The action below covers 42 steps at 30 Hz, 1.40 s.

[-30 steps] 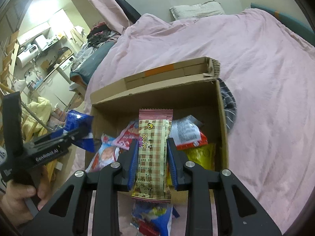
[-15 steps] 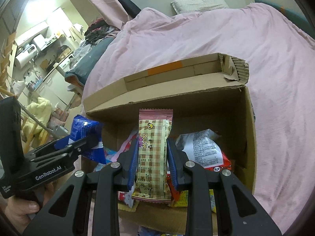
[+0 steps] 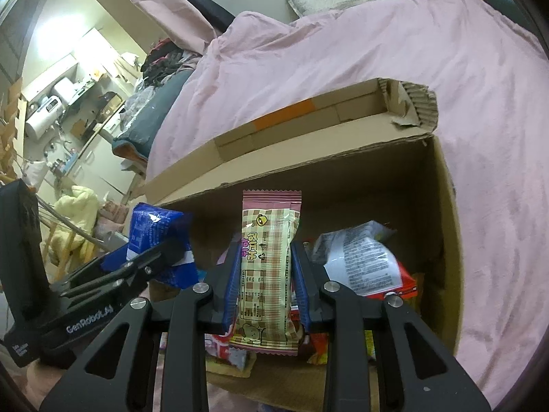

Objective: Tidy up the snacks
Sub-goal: 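Carry both items over the box and open both tools to release them, then grasp the blue-white cartoon bag on the bed with the right tool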

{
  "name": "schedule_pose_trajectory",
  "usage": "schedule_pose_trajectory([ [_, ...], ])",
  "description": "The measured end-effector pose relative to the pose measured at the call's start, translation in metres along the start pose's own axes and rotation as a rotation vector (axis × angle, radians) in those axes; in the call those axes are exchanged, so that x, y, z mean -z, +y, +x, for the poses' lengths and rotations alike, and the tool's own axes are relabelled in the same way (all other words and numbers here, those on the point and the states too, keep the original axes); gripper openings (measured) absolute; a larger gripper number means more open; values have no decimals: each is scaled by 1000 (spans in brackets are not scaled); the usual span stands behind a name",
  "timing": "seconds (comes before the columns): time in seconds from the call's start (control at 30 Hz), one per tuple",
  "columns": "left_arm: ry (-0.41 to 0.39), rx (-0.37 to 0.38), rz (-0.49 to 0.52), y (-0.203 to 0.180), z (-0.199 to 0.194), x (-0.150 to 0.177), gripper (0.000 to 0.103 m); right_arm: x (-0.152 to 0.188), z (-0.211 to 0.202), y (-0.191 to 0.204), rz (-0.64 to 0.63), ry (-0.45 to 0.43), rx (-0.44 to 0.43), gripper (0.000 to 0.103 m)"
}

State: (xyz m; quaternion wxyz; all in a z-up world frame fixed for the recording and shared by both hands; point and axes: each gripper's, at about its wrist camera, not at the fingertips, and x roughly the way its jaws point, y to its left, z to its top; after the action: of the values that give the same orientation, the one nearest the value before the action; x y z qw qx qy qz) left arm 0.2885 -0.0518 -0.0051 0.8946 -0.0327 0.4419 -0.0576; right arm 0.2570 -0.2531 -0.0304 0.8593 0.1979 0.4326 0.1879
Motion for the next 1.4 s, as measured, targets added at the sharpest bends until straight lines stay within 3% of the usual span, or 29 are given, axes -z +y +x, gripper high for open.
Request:
schedule_pose_trajectory([
  [0.07,1,-5,-6,1,0,0,80,0,-5,2,-8,-19,-6,34],
  [0.13,4,-7,-4,2,0,1,80,-1,-7,1,1,-27,-10,41],
  [0.2,5,-7,-7,3,-1,1,80,-1,-11,-1,22,-52,-7,77],
  [0.23,3,-6,-8,4,-2,1,80,-1,-13,-3,32,-67,-4,82],
  [0.73,-14,-20,1,5,-11,8,80,2,-23,-1,-4,-61,19,83],
  [1.4,-47,-43,-15,19,-59,42,80,44,-67,4,10,-36,67,83],
])
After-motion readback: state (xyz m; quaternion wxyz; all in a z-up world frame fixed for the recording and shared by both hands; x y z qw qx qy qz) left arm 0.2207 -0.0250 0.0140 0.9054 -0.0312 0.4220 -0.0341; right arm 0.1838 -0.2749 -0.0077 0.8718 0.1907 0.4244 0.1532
